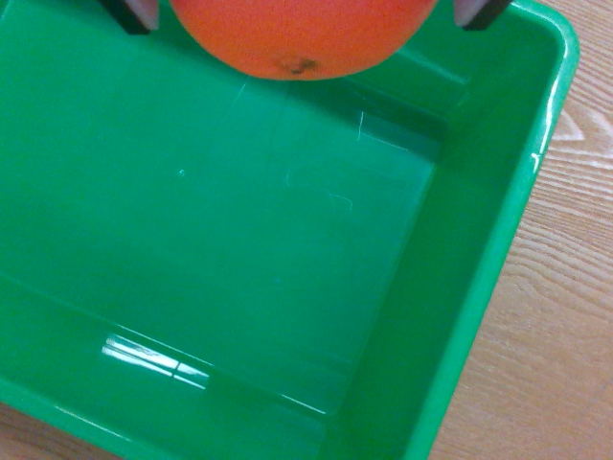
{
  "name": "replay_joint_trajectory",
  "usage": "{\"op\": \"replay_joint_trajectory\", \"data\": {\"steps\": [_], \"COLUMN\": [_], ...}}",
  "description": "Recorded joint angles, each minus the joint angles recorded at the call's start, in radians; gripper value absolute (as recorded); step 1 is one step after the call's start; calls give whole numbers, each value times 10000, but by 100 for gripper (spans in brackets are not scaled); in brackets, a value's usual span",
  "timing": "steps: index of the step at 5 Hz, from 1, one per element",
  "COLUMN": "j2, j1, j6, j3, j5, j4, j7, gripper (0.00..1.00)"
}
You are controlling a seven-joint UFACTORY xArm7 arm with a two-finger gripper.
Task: Pick fruit
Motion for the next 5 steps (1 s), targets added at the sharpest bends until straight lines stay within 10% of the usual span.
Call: {"op": "replay_joint_trajectory", "data": {"steps": [5], "j2": [-107], "j1": [-1], "j6": [256], "j3": [2], "j5": [13], "j4": [149], "j7": [-17], "gripper": [100]}}
